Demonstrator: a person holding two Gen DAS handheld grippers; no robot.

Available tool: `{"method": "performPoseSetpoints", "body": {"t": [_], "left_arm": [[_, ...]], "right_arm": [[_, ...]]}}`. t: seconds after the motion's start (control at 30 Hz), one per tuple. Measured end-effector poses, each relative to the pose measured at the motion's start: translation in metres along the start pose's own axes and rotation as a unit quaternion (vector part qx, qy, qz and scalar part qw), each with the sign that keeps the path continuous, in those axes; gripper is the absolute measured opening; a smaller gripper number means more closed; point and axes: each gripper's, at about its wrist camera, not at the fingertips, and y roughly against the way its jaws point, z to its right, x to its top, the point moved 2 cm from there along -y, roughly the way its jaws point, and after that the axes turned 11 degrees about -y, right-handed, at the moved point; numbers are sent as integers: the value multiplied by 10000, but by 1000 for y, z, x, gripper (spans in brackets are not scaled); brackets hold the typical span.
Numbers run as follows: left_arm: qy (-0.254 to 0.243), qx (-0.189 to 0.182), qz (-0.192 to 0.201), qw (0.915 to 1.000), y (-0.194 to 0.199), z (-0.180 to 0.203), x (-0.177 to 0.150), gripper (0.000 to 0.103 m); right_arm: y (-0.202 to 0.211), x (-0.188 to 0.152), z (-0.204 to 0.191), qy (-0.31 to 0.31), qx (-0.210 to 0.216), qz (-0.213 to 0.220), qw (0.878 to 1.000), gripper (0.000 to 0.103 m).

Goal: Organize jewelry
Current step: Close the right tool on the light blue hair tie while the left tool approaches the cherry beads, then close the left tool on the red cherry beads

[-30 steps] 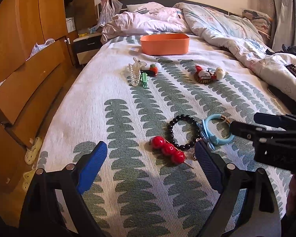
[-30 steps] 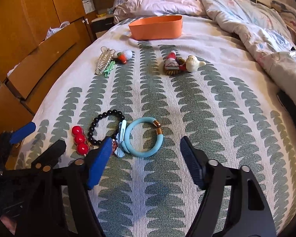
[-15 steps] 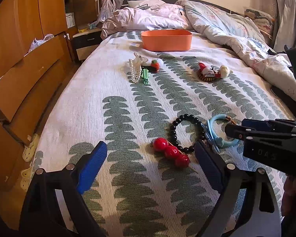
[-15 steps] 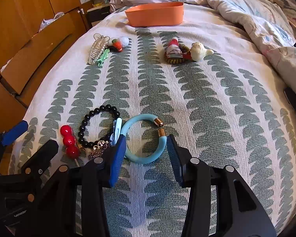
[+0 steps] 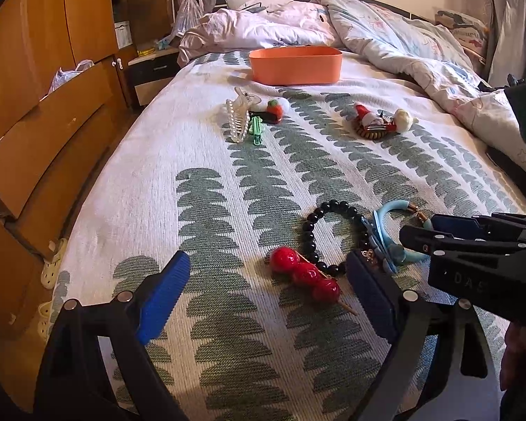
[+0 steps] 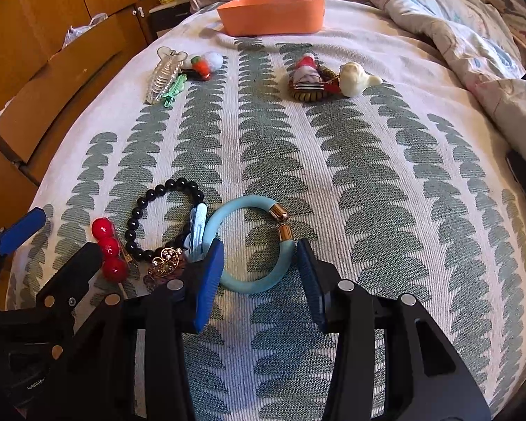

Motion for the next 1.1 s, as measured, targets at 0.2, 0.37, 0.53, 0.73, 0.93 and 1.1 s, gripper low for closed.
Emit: {"method": "performPoseSetpoints", "body": {"t": [0.2,0.37,0.53,0.73,0.93,1.1], "left_arm": [[-24,2,-7,10000,-3,2,0,89],[-17,-82,-33,10000,-6,3,0,89],[-48,-86,-159,9998,-13,5,-2,89],[-51,-100,-238,9997,-17,7,-2,89],[-80,-75,-280,9995,-18,8,-3,89],[-101,-102,-339,9993,-22,10,-5,89]], "right_arm": [[-2,0,-1,63,-160,9,9999,34],[-3,1,1,93,-214,27,9997,31],[-5,-2,-4,260,-397,64,9989,31],[-6,-4,-8,336,-468,74,9983,30],[-4,-3,-2,259,-463,70,9986,20],[-4,-2,-1,300,-493,82,9983,19]]}}
